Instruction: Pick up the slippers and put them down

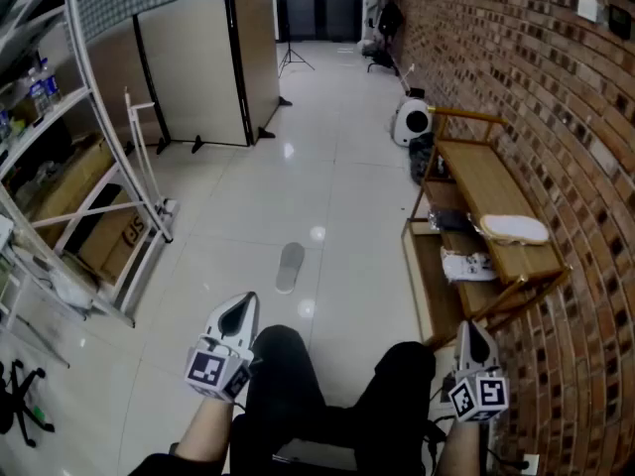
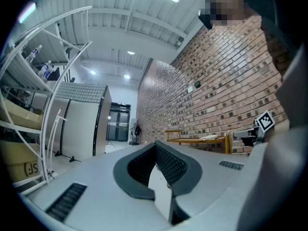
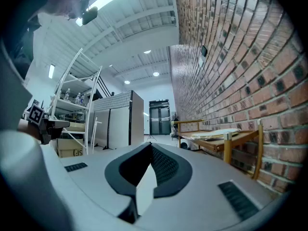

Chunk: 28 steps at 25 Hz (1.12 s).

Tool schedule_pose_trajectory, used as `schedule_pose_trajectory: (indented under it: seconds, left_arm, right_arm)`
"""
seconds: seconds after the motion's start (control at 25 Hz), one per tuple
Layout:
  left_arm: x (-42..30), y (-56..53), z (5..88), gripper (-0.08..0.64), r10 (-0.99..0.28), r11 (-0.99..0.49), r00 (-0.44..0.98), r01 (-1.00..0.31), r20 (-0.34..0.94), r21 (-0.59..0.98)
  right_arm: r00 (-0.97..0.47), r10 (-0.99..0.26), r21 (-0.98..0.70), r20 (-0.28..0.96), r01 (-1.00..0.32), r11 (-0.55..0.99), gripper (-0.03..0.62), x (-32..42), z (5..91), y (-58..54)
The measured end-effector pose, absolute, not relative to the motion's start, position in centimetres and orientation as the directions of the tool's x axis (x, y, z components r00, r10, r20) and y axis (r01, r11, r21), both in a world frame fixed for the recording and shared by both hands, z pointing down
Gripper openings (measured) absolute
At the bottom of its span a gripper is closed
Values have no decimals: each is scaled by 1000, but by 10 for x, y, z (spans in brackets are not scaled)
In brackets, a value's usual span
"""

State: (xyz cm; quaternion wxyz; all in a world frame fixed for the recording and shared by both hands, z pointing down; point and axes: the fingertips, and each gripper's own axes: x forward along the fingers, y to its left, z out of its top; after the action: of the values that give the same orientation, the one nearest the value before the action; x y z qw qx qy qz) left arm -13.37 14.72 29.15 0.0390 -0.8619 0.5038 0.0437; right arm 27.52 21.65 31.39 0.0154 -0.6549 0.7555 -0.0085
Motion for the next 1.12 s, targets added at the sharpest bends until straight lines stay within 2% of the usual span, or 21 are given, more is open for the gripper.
schedule_pose_trajectory:
  seconds: [0.4, 0.92, 1.12]
  left_arm:
    - [-136, 132, 269, 2, -855, -500, 501, -865, -131, -43]
    - [-130, 68, 294, 2, -849, -519, 517, -855, -104, -14]
    - [-132, 24, 301, 2, -859, -504, 500, -863, -108, 14]
  right_arm:
    - [-181, -981, 36, -66, -983, 179, 9, 259, 271, 208]
    - [-204, -978, 49, 36, -977, 205, 9, 241, 316, 140]
    - [-193, -980, -4, 39, -981, 193, 9, 237, 331, 99]
